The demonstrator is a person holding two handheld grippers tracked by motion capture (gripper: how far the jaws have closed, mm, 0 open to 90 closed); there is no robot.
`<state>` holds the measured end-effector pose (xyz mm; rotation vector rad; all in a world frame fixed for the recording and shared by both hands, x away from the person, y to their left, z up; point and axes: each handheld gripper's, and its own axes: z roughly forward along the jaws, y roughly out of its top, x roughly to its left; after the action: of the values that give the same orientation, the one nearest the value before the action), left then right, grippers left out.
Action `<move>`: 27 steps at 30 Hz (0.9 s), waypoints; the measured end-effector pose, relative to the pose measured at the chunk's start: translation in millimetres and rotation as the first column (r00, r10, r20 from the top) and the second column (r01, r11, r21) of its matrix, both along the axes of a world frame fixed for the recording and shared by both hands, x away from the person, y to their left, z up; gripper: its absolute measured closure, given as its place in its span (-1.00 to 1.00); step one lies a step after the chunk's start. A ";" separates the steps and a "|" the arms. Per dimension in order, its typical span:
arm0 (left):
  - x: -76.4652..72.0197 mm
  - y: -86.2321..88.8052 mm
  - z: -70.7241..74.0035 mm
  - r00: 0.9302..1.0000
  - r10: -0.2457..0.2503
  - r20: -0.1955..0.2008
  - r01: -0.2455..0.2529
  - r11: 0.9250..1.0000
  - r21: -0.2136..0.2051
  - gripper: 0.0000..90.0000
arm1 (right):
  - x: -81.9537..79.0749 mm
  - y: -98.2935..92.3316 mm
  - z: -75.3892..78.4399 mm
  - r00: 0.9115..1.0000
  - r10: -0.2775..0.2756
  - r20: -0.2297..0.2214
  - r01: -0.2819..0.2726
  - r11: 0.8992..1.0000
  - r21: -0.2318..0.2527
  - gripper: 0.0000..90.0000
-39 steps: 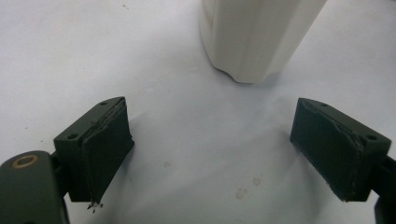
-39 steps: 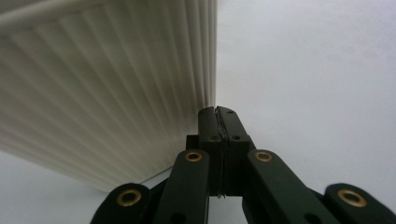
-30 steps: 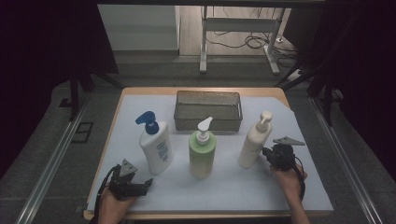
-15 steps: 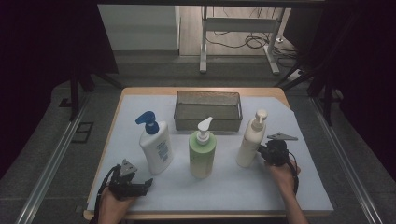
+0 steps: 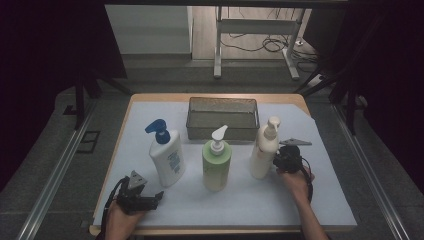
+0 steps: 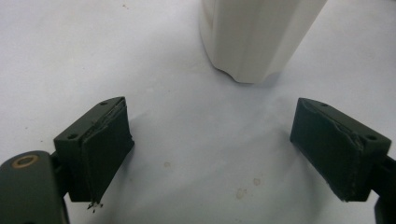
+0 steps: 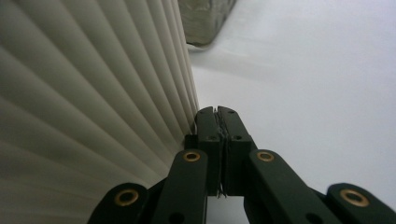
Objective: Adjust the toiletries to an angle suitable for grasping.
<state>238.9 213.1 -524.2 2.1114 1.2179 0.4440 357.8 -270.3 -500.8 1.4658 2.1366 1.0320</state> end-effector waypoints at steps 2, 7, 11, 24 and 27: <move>0.0 0.0 0.0 1.000 0.000 0.000 0.000 1.000 0.000 -0.73 | 2.1 2.2 -0.7 1.000 0.008 0.002 -0.008 1.000 0.004 0.95; -0.1 0.0 0.0 1.000 0.000 0.000 0.000 1.000 0.001 -0.73 | 4.5 3.5 -2.0 1.000 0.011 0.005 -0.011 1.000 0.014 0.85; -0.1 -0.1 0.0 1.000 0.000 0.000 0.000 1.000 0.000 -0.73 | 2.3 -3.7 -0.7 1.000 0.003 0.012 -0.003 1.000 0.009 0.50; -0.3 -0.2 -0.1 1.000 0.001 0.001 -0.001 1.000 0.000 -0.73 | -20.3 -26.4 8.1 1.000 0.006 0.015 -0.005 1.000 -0.021 -0.31; -0.3 -0.3 -0.1 1.000 0.001 0.002 -0.001 1.000 0.001 -0.73 | -28.8 -28.6 10.3 1.000 0.018 0.026 -0.018 1.000 -0.008 -0.43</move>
<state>238.6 212.9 -524.2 2.1103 1.2183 0.4468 329.0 -298.8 -490.6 1.4249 2.1372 1.0423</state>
